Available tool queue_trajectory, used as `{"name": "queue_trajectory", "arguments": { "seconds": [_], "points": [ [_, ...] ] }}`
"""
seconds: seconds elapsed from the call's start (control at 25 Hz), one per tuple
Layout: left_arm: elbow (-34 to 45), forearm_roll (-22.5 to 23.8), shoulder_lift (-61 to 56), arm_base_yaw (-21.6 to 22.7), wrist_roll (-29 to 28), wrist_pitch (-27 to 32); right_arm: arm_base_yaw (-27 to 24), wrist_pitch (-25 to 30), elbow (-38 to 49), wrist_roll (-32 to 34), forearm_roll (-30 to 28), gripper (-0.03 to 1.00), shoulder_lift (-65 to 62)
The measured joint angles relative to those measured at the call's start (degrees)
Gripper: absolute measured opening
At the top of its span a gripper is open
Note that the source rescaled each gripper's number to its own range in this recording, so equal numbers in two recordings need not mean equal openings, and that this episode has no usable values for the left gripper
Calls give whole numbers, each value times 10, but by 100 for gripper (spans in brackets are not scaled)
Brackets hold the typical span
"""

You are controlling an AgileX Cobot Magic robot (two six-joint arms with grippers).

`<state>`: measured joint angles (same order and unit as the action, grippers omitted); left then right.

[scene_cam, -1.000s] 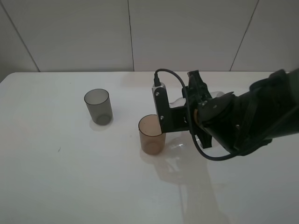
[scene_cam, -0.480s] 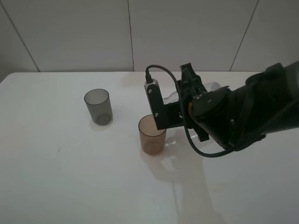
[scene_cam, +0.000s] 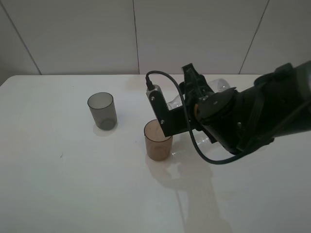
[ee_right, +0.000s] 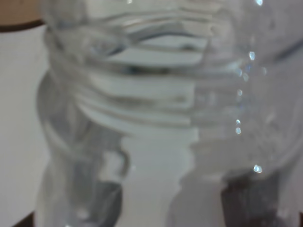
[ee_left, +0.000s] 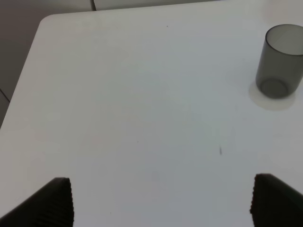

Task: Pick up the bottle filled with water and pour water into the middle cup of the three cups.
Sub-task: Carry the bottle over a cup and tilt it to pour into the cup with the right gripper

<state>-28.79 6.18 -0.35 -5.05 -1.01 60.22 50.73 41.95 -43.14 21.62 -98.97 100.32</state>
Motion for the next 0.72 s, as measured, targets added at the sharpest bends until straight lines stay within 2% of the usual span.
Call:
{"name": "queue_trajectory", "arguments": {
  "seconds": [0.28,0.72],
  "points": [
    [0,0,0,0,0,0,0,4,0,-29,0,0,0],
    [0,0,0,0,0,0,0,9,-19,-33,0,0,0]
  ]
}}
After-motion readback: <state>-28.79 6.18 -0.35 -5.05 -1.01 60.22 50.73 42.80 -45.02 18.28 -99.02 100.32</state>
